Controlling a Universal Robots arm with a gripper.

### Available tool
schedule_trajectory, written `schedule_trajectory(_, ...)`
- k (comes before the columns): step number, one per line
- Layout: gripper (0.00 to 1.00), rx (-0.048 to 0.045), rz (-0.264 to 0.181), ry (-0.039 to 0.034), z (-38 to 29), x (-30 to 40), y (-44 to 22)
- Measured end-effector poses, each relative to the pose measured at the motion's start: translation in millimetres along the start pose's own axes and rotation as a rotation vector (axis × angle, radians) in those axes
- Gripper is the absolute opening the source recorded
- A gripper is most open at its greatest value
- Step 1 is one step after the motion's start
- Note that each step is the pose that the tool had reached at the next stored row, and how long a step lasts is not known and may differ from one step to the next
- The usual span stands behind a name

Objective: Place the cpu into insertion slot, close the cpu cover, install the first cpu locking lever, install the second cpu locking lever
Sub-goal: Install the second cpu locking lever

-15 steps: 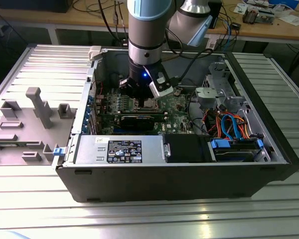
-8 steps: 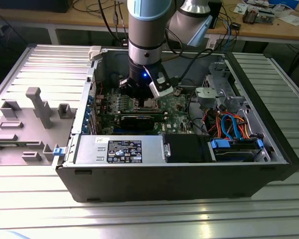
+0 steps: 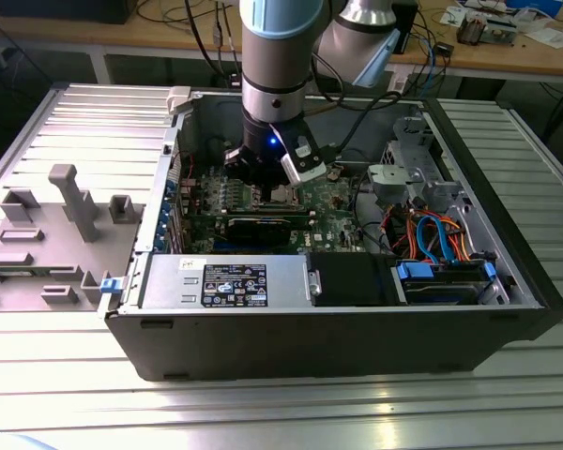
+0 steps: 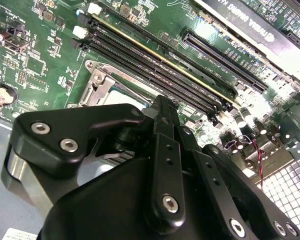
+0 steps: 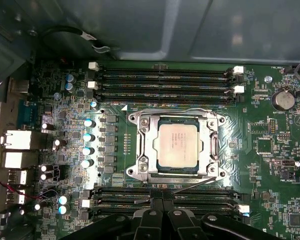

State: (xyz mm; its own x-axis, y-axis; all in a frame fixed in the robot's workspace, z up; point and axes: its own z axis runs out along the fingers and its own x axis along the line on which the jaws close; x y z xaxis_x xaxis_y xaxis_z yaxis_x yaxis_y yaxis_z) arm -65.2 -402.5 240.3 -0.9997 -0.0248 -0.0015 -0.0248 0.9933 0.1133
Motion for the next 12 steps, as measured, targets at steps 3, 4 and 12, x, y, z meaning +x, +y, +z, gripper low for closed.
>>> schedule_trajectory(3, 0.11, -0.0001, 0.000, 0.0000, 0.0, 0.0, 0.0)
schedule_trajectory(4, 0.11, -0.0001, 0.000, 0.0000, 0.0, 0.0, 0.0)
schedule_trajectory(12, 0.11, -0.0840, 0.000, -0.0006, -0.5, 0.3, -6.4)
